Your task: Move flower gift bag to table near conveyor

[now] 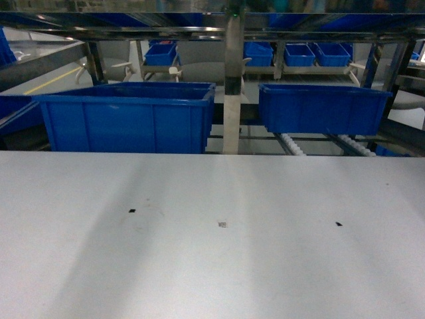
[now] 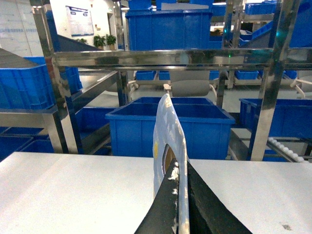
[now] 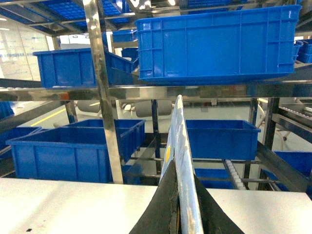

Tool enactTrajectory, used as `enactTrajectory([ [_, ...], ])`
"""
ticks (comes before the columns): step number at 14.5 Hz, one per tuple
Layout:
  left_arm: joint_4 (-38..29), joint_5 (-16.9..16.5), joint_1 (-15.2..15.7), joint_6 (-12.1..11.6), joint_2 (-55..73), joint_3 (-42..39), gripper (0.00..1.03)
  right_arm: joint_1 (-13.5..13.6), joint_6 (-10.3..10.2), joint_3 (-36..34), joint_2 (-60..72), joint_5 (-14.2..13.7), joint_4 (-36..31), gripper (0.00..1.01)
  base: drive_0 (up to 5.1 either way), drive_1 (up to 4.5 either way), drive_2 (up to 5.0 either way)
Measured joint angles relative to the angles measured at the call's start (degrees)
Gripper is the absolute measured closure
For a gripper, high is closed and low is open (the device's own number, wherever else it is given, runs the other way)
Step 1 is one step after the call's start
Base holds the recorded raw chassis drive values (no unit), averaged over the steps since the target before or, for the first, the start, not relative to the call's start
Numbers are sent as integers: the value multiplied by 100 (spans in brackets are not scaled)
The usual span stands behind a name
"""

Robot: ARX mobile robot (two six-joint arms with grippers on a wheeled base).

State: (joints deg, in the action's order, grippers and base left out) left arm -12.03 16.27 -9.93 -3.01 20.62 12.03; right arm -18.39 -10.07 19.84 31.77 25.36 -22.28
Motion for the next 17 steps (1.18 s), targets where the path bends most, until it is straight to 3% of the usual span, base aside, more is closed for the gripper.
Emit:
enactTrajectory([
  [4, -4, 20, 2, 0, 0, 0, 101, 0, -2, 0, 0, 22, -2, 99, 0, 0, 0],
  [11, -2, 17, 2, 2, 0, 0, 101, 0, -2, 0, -20, 15, -4, 99, -30, 427, -377],
  [17, -2, 0, -2, 0, 20, 0, 101, -2, -4, -9, 4, 13, -59, 99, 0, 0, 0],
])
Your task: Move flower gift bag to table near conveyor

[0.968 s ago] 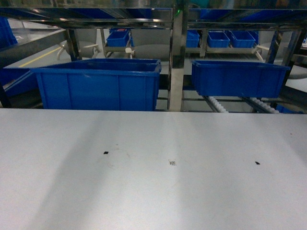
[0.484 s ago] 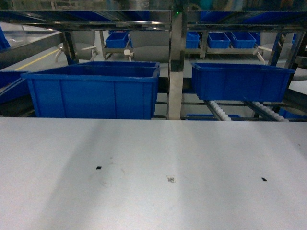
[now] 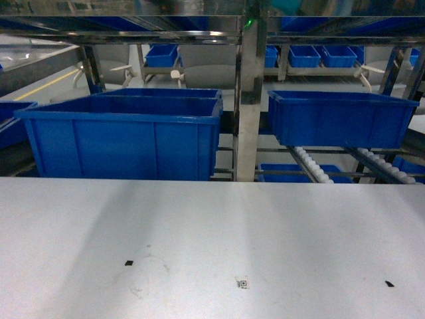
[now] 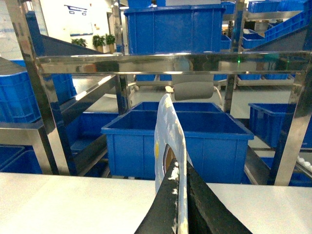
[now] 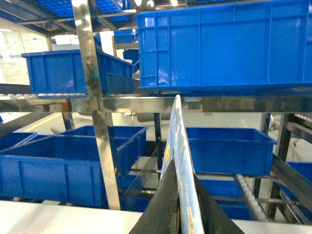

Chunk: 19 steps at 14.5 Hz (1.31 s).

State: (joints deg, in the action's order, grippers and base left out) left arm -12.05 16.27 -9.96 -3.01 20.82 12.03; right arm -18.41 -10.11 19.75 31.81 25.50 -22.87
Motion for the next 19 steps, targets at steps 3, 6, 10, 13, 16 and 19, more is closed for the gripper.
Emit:
enactTrajectory([
  [3, 0, -2, 0, 0, 0, 0, 101, 50, 55, -326, 404, 354, -662, 99, 0, 0, 0],
  [6, 0, 0, -2, 0, 0, 0, 101, 385, 120, -433, 1397, 369, -1720, 99, 0, 0, 0],
  [10, 2, -2, 0, 0, 0, 0, 101, 704, 404, -393, 3316, 321, -3123, 99, 0, 0, 0],
  [13, 0, 0, 0, 0, 0, 0, 101, 837, 623, -77, 4529, 269, -3777, 99, 0, 0, 0],
  [16, 2, -2, 0, 0, 0, 0, 101, 962, 850, 155, 5530, 337, -3947, 99, 0, 0, 0],
  [19, 0, 0, 0, 0, 0, 0, 101, 1126, 973, 424, 6100, 413, -3823, 99, 0, 0, 0],
])
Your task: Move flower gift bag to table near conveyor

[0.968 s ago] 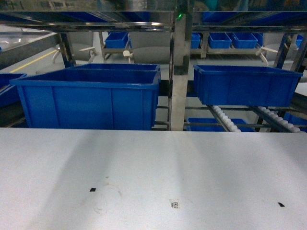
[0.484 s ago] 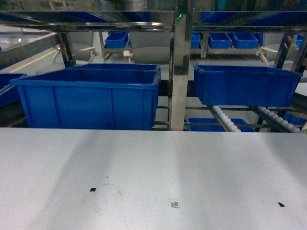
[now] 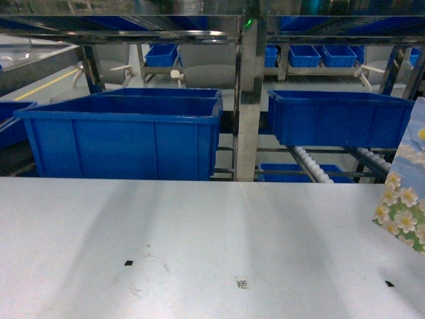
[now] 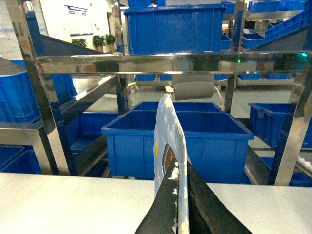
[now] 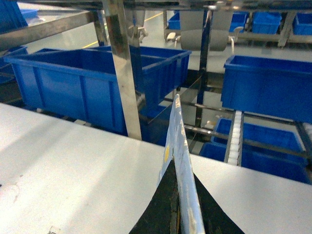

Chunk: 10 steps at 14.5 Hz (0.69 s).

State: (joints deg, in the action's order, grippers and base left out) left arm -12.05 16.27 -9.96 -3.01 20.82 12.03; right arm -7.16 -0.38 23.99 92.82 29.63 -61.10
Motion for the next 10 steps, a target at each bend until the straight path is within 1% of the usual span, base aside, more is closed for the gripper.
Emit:
enactTrajectory([
  [3, 2, 0, 0, 0, 0, 0, 101, 92, 140, 188, 503, 44, 197, 99, 0, 0, 0],
  [6, -2, -2, 0, 0, 0, 0, 101, 116, 197, 221, 743, 17, 302, 99, 0, 0, 0],
  [8, 0, -2, 0, 0, 0, 0, 101, 109, 221, 227, 894, 17, 654, 99, 0, 0, 0],
  [10, 0, 0, 0, 0, 0, 0, 101, 114, 221, 271, 922, -81, 892, 99, 0, 0, 0],
])
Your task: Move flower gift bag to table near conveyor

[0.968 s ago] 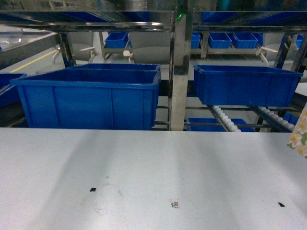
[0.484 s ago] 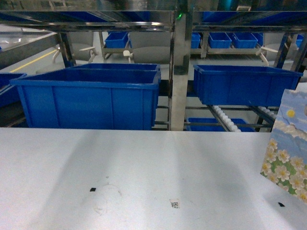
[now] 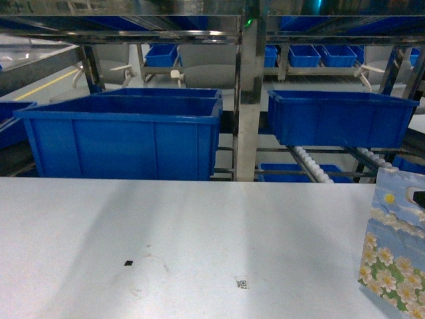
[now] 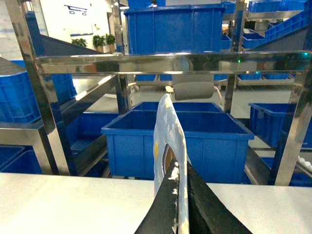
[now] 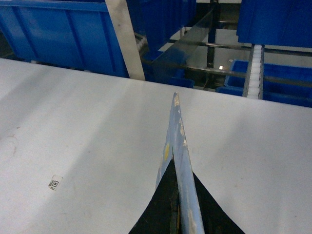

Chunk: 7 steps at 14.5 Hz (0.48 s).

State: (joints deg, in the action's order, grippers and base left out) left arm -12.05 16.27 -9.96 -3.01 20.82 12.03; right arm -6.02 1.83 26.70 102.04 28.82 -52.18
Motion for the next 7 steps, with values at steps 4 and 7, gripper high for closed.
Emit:
enactTrajectory([
  [4, 0, -2, 0, 0, 0, 0, 101, 2, 149, -33, 66, -149, -149, 99, 0, 0, 0],
  [7, 0, 0, 0, 0, 0, 0, 101, -4, 221, -227, 90, -199, -319, 74, 0, 0, 0],
])
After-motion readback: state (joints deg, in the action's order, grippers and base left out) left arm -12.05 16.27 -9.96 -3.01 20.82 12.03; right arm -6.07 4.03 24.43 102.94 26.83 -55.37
